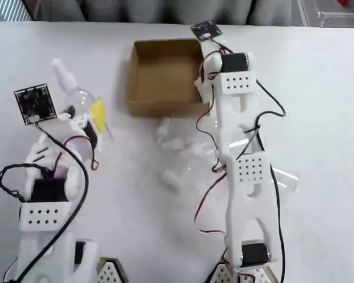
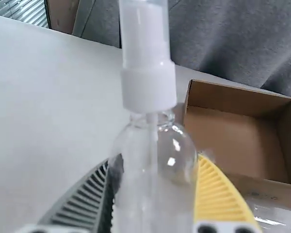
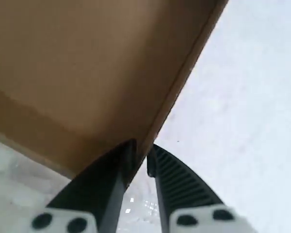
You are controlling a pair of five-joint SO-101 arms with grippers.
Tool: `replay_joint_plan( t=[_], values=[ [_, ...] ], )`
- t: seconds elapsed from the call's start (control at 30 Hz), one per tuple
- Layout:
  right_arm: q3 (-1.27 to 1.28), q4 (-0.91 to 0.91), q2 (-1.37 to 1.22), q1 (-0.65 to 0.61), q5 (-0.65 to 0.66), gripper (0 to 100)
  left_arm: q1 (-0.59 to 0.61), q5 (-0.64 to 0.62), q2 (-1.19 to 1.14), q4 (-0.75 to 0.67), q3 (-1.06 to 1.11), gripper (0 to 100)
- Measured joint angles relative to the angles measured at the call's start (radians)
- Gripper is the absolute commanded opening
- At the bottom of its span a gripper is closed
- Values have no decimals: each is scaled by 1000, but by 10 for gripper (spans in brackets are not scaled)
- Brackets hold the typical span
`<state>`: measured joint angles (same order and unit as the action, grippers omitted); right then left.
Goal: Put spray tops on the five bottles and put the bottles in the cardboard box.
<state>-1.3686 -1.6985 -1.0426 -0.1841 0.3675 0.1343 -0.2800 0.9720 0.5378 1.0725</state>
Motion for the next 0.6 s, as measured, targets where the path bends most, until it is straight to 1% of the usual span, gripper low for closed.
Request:
replay_joint_plan(
  t=[0.17,0.47,0.6],
  values=[
    [124,0,14,14,43,15,0,0,0,0,0,20],
    [371,0,180,14,92,15,0,0,0,0,0,20],
    [456,0,238,14,180,15,0,0,0,0,0,20]
  ],
)
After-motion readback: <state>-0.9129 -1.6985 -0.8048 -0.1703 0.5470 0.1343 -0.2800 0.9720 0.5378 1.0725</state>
